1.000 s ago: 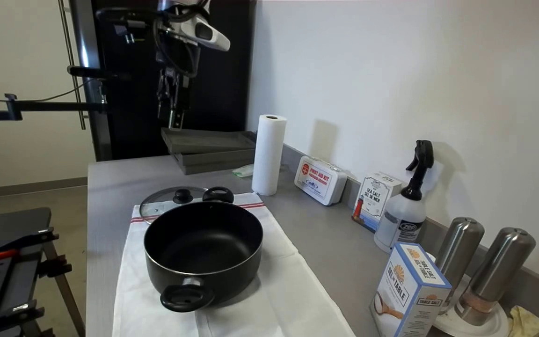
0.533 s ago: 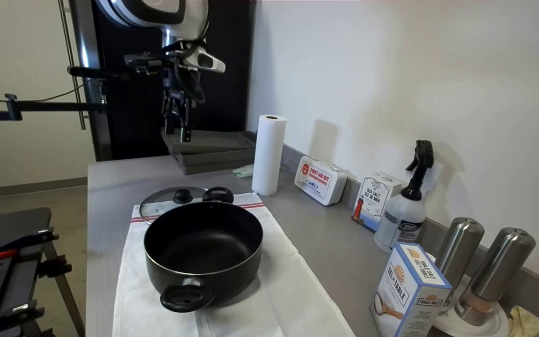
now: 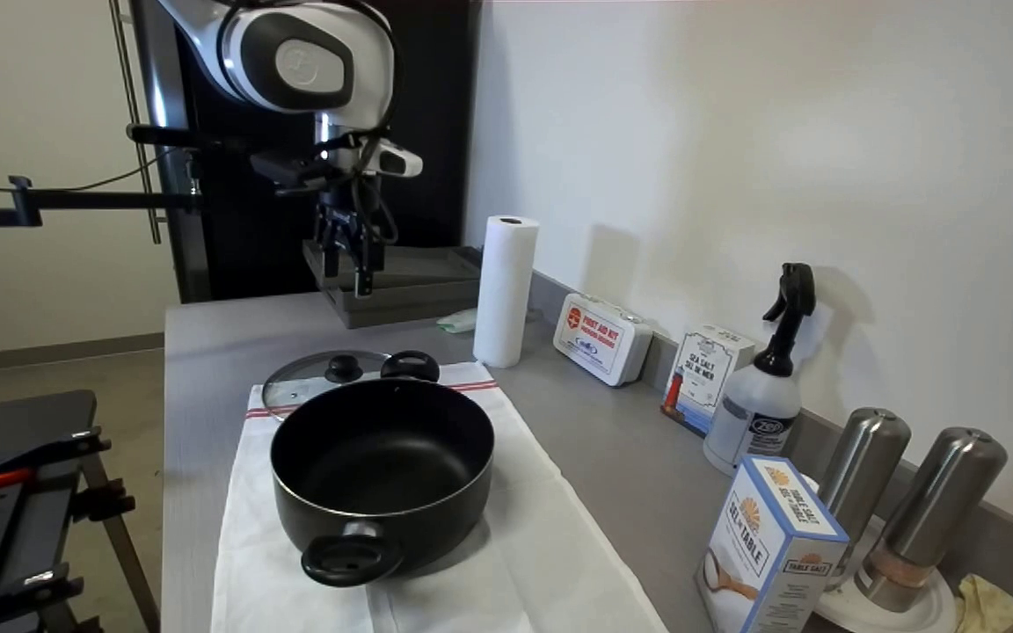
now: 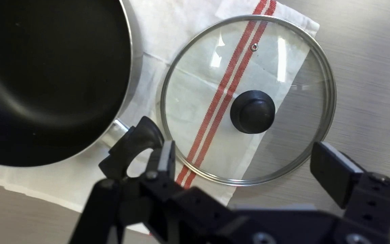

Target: Put the glass lid on the black pot

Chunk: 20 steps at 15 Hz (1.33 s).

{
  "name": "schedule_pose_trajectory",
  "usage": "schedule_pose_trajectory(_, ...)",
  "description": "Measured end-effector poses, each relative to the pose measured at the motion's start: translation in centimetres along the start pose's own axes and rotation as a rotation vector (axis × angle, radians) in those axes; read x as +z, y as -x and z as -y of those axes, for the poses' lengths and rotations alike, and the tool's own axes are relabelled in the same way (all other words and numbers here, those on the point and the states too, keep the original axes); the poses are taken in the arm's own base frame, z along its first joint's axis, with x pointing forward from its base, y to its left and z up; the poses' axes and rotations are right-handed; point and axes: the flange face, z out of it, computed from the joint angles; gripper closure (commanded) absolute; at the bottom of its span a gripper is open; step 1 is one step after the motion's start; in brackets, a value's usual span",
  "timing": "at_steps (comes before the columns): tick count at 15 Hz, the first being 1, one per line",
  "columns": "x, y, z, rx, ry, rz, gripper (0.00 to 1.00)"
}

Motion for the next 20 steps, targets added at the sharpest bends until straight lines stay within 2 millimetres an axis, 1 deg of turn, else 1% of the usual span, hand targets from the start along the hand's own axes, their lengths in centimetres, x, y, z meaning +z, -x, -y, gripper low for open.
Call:
schedule_pose_trajectory(6,5.0,-0.6,2.2,-0.056,-0.038,0.025,0.00)
schedule_pose_trajectory(13,10.6,-0.4,5.4,-0.135,-0.035,0.065,0.00)
schedule_pose_trajectory(17,13.3,-0.1,6.5,-0.203,-0.008,0.078,0.00)
schedule_pose_trajectory(20,14.7,-0.1,7.0,-0.250,0.015,0.065,0.00)
